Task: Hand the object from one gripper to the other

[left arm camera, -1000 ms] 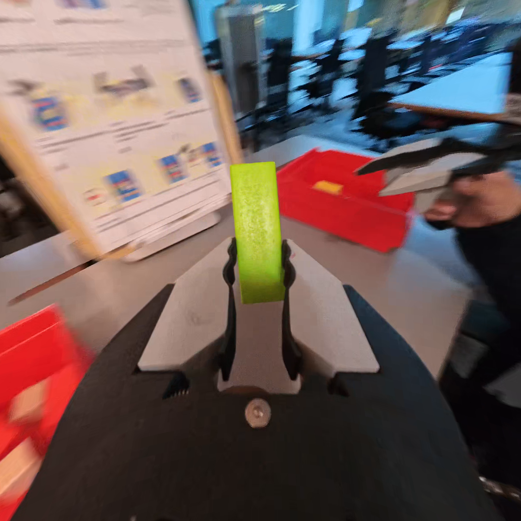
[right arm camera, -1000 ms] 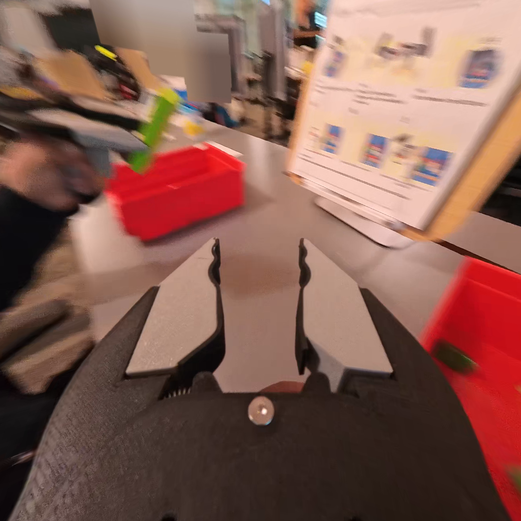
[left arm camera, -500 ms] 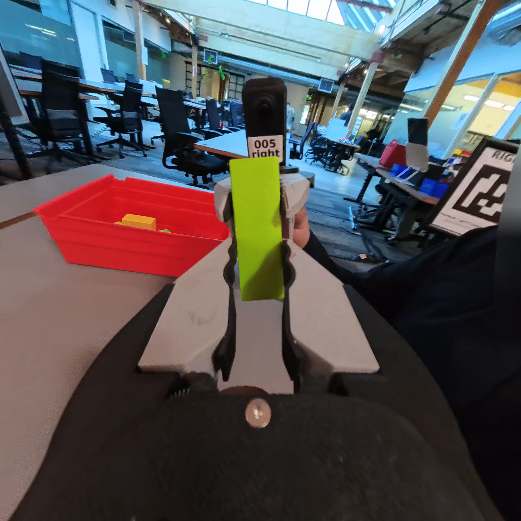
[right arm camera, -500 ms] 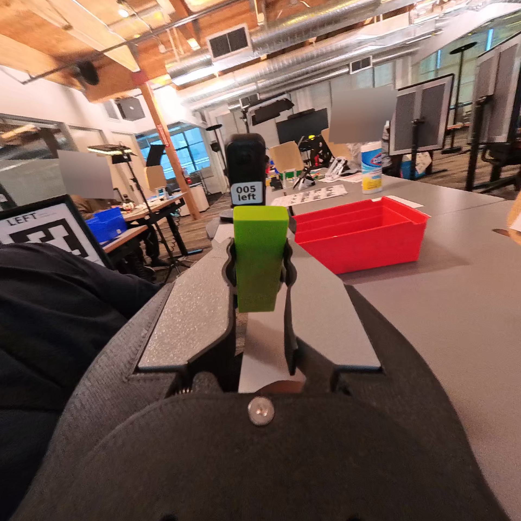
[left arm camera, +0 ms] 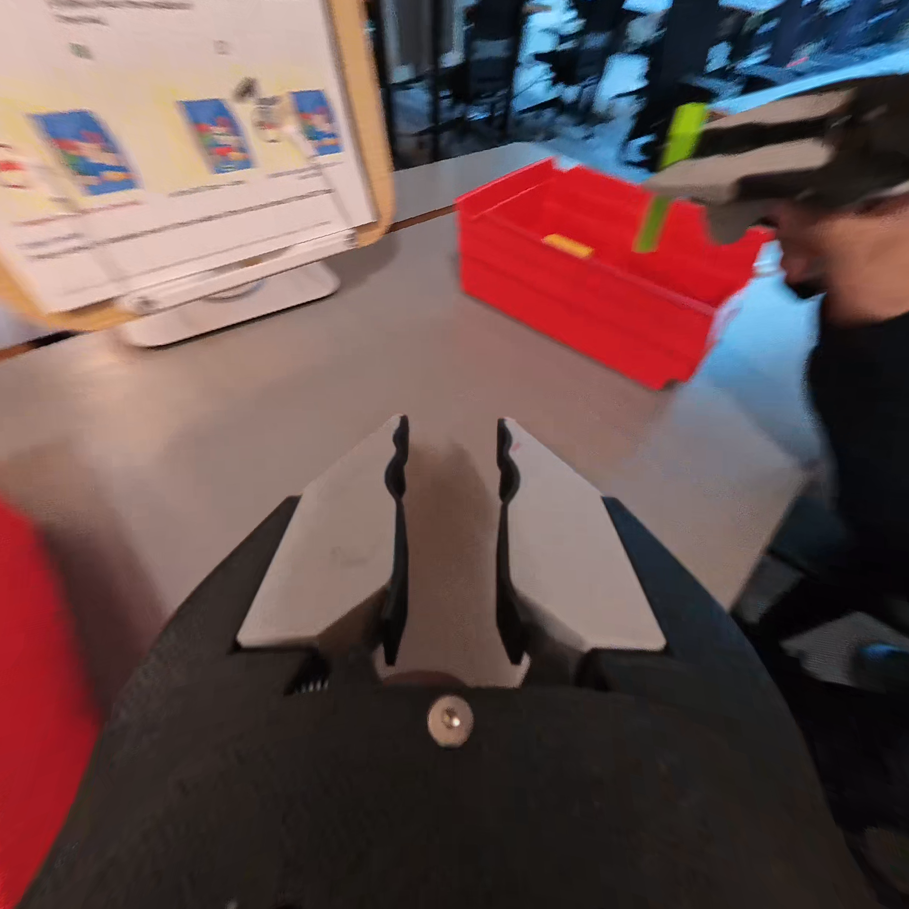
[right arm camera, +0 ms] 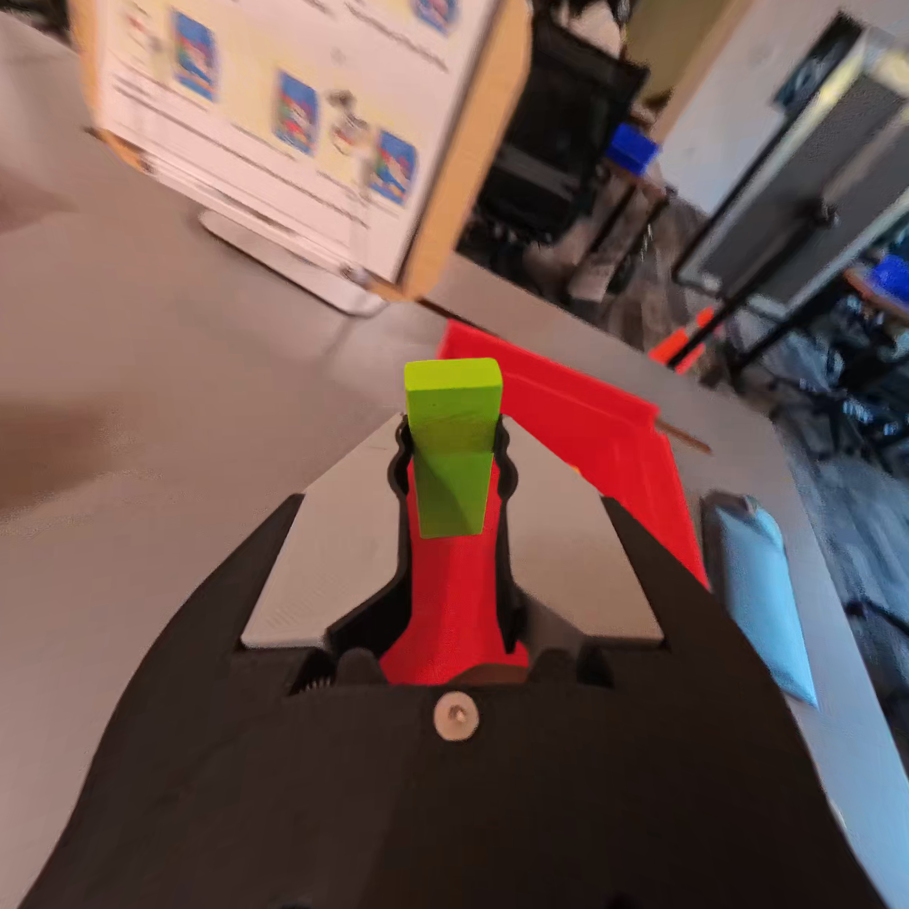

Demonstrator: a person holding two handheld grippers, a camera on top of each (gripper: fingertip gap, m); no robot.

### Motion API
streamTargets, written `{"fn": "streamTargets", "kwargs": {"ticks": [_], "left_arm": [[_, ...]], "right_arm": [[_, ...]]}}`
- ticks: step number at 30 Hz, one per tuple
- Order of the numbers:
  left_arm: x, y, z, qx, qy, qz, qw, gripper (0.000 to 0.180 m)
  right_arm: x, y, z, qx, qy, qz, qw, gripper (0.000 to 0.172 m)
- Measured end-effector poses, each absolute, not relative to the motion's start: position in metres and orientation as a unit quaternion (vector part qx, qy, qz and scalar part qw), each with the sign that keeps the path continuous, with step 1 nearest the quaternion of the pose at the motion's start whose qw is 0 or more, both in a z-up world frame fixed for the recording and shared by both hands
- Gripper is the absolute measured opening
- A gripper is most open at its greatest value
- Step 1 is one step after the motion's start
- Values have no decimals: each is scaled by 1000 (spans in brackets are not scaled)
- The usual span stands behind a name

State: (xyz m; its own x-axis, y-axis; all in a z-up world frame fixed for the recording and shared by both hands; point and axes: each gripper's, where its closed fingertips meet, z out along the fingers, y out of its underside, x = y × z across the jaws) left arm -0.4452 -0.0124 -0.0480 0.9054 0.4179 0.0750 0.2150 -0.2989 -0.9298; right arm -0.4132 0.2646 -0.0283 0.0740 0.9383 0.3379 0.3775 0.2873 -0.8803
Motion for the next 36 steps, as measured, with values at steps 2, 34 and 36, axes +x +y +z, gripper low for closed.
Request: {"fn": "streamTargets", "kwargs": {"ticks": [2,34,36], "left_arm": [[-460,-51,-41,-797,-226,149,539,32],[-672,-231,-181,-813,-491,113,292,55],[-674,-228,-188,-808,-505,91,290,54]], "right_arm": [[-399,303,-45,-577,-623,254,463,31],[-401,335,-122,-637,-676,193,315,45],[-400,327,-118,-627,-682,197,320,45]]}}
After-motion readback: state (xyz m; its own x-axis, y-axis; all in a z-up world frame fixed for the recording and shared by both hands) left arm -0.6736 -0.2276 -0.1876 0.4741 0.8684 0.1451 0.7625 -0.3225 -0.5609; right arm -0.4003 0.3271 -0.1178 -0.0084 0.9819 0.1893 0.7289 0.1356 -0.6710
